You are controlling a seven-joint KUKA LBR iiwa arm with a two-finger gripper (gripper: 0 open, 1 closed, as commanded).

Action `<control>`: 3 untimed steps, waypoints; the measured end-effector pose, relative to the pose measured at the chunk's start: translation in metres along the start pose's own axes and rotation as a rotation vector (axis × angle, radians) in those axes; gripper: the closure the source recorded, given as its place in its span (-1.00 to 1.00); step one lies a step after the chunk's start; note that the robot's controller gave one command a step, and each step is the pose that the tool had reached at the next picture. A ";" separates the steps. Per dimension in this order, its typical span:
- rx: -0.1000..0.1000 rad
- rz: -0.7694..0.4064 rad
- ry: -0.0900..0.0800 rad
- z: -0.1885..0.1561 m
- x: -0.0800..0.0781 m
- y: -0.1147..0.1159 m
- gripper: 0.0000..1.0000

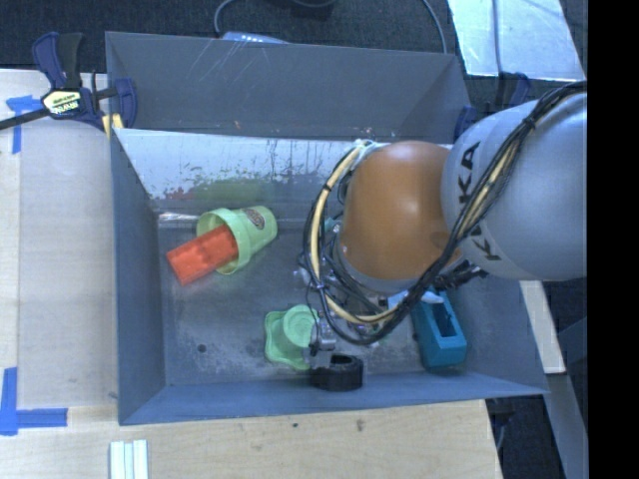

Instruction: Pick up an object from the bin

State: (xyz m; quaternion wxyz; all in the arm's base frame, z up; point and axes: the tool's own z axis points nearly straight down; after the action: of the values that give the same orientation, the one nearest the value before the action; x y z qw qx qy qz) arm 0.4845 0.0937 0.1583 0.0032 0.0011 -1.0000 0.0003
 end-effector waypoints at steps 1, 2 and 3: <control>-0.001 0.001 -0.003 -0.002 0.000 0.000 -1.00; 0.001 -0.096 0.000 -0.019 -0.015 0.011 -1.00; -0.003 -0.195 -0.018 0.008 -0.022 -0.002 -1.00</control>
Offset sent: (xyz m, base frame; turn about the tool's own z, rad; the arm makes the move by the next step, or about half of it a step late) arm 0.0378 0.0333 0.0453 -0.2515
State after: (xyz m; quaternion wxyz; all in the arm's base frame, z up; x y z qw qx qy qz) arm 0.5060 0.0916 0.1498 -0.0058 0.0985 -0.9951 -0.0012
